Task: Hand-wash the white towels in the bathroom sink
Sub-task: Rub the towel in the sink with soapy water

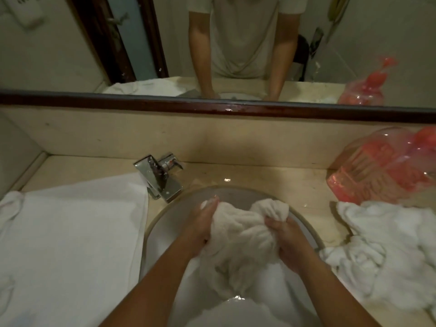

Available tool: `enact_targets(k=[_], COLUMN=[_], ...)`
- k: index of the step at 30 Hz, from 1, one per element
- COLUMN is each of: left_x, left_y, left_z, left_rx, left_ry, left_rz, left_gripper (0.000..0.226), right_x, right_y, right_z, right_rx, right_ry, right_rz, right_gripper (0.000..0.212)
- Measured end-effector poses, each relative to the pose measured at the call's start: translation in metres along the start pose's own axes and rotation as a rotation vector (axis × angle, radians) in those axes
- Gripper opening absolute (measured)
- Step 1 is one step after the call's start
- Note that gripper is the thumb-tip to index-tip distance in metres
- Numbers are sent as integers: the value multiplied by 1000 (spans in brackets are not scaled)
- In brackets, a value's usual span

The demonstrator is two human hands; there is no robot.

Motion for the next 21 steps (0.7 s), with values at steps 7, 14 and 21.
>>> enact_targets(k=[7,14,21], left_x=[24,31,29], left_y=[-54,-72,-77], left_z=[-29,-25,-20], left_rx=[-105,-240,-220], left_ry=[-250,-343,-211], left_rz=[-135,-106,-55], left_gripper=[33,29,32], right_x=[45,24,18], right_y=[-96,-74,-67], right_z=[30,43,35], right_rx=[45,77,178], right_ry=[169,148,154], right_rz=[-50,-233,-209], right_gripper=[38,35,41])
Point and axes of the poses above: each hand's wrist, its own x-axis away from the middle knuckle, its own y-axis out of the back of the hand, z = x × y, the point moved 4 cm from there along -x, towards the middle knuckle, and after that the axes turned 12 degrees about x, right-handed, at the moved point
